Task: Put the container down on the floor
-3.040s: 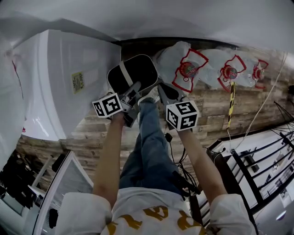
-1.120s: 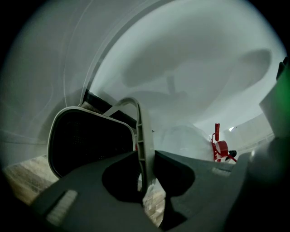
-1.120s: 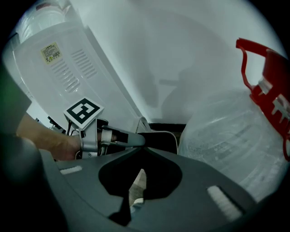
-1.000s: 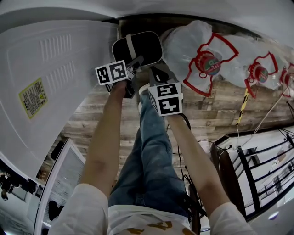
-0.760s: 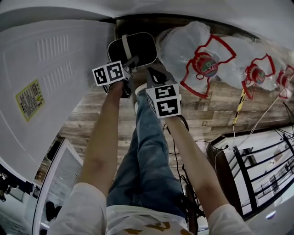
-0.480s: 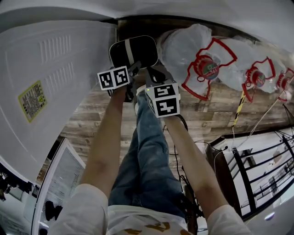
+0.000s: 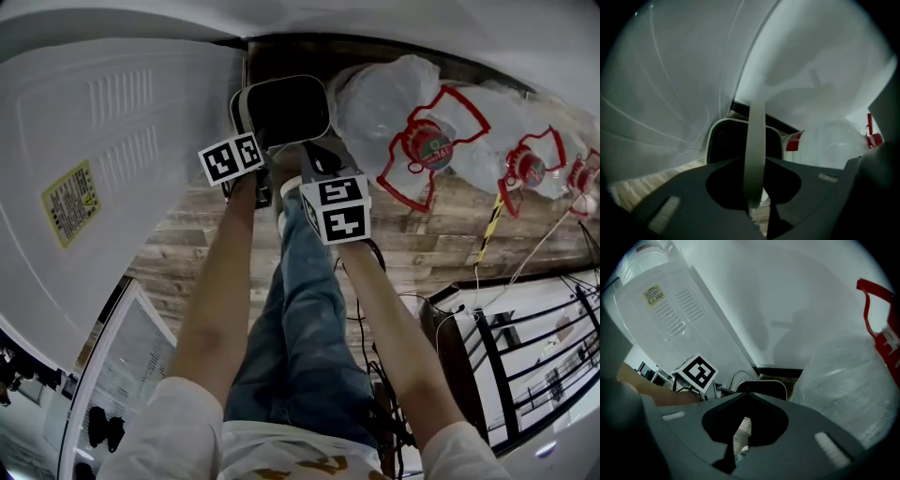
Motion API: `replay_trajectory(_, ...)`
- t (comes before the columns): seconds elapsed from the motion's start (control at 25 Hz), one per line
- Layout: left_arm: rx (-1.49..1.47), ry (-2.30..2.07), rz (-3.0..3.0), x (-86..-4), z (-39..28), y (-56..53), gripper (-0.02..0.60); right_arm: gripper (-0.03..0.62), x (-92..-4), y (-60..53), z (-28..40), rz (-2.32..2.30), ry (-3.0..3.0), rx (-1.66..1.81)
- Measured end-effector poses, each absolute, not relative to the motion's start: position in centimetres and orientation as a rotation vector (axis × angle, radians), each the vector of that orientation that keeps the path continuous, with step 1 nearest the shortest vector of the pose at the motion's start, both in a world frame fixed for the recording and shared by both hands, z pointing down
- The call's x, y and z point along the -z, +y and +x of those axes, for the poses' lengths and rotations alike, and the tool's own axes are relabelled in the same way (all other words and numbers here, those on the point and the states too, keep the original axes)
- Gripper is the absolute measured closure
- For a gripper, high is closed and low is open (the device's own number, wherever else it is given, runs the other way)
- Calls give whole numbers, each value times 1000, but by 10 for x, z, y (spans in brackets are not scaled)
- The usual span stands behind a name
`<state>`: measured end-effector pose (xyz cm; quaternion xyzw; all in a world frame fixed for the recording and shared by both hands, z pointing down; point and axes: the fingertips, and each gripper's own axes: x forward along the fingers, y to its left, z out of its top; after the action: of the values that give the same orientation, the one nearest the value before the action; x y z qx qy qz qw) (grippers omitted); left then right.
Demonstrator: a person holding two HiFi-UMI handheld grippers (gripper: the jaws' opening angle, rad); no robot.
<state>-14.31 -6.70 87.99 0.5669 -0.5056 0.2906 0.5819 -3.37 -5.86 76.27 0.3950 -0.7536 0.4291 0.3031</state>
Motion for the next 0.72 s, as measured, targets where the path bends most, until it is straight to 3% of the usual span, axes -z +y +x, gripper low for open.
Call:
replay_trajectory(0.28, -909, -1257, 1174, -891, -182, -47, 482, 568, -764, -52, -34, 1049, -2005, -1149)
replay_trajectory(0.72, -955, -1247, 1088, -895, -193, -35, 379, 568, -762, -54, -35, 1053, -2003, -1130)
